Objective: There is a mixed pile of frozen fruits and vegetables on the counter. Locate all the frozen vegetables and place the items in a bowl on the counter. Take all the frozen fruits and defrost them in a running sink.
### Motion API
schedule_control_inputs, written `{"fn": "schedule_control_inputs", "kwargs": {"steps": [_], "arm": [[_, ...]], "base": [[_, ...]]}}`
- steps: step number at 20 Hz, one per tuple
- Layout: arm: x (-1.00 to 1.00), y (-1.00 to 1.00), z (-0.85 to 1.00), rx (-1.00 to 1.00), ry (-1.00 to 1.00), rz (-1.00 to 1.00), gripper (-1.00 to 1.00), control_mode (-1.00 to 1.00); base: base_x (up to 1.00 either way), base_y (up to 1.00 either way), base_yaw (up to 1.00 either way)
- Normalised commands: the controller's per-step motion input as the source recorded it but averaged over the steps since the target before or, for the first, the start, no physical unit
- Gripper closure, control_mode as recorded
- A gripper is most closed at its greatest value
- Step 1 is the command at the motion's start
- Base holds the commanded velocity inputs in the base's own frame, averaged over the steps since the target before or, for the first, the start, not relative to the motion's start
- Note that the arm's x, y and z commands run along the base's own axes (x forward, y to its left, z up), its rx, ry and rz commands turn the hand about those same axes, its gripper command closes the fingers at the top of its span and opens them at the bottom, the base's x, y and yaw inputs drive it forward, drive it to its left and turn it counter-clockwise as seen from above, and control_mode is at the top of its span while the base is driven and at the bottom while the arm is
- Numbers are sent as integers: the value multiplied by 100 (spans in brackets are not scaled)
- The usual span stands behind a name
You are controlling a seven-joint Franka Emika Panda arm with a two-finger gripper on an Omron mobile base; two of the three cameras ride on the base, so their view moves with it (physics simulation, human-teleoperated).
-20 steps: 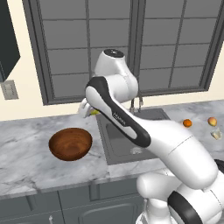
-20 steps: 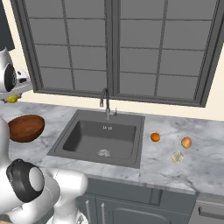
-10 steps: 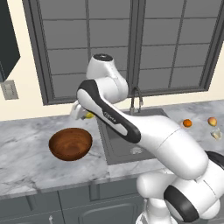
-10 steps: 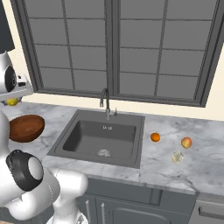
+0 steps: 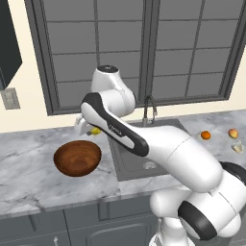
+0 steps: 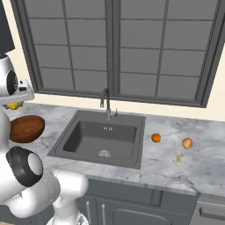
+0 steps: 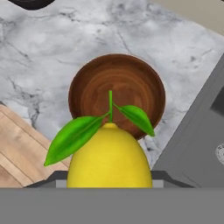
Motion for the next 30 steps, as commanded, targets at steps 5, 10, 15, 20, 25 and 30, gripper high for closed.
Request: {"fn": "schedule_control_inputs", "kwargs": {"steps": [5,10,15,20,25,30], "arm": [[10,13,-12,0,1,-2,100,-100],[16,14,-11,0,0,-3,100,-100],[12,4,-21,0,2,-5,100,-100],[0,9,-25,0,2,-5,100,-100],[0,8,-25,0,1,-5,100,-100],[0,8,-26,0,2,-5,100,-100]], "base": [[0,0,0],[0,0,0],[0,0,0],[0,0,0],[0,0,0],[0,0,0]]}}
